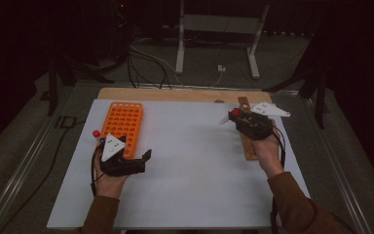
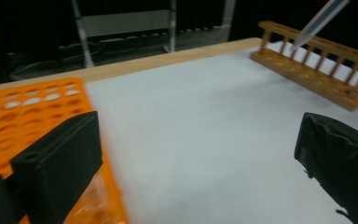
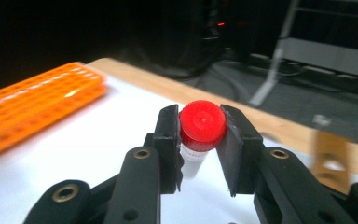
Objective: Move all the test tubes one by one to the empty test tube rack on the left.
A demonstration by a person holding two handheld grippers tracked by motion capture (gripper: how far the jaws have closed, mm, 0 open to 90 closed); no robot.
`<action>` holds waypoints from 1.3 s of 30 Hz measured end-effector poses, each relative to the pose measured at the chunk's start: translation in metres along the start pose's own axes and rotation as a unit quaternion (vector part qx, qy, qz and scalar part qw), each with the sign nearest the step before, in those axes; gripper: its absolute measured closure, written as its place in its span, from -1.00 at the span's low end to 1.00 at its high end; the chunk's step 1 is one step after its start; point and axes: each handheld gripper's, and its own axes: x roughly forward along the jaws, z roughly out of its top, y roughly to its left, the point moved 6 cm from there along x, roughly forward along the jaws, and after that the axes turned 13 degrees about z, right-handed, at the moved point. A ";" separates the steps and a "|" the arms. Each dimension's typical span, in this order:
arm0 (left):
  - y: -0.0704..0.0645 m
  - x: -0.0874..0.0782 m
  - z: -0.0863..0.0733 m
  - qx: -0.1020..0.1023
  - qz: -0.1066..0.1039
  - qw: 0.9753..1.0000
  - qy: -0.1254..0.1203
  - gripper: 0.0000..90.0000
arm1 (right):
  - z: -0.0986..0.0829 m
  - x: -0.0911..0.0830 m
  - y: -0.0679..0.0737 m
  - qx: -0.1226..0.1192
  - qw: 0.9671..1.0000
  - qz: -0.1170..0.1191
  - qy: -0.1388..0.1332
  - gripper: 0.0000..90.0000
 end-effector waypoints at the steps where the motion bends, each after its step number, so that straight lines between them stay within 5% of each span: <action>1: -0.004 0.002 0.001 0.004 -0.003 1.000 -0.001 -0.94 | -0.001 0.002 0.006 -0.004 1.000 0.005 0.005 0.57; 8: -0.028 0.015 0.008 0.010 -0.029 1.000 -0.005 -0.87 | -0.006 0.014 0.045 -0.021 0.998 0.056 0.021 0.57; 15: -0.062 0.028 0.012 0.049 -0.051 0.997 0.002 -0.80 | -0.014 0.030 0.074 -0.012 0.994 0.104 0.036 0.56; 19: -0.079 0.034 0.015 0.074 -0.064 0.995 0.001 -0.55 | -0.013 0.037 0.089 -0.011 0.991 0.127 0.038 0.56; 23: -0.093 0.038 0.017 0.089 -0.083 0.992 -0.003 -0.07 | -0.014 0.044 0.104 -0.020 0.988 0.148 0.047 0.56; 31: -0.098 0.041 0.015 0.096 -0.103 0.990 0.005 0.55 | -0.015 0.050 0.118 -0.027 0.984 0.168 0.055 0.56; 39: -0.099 0.039 0.015 0.098 -0.110 0.989 0.001 0.66 | -0.015 0.050 0.117 -0.021 0.983 0.173 0.053 0.42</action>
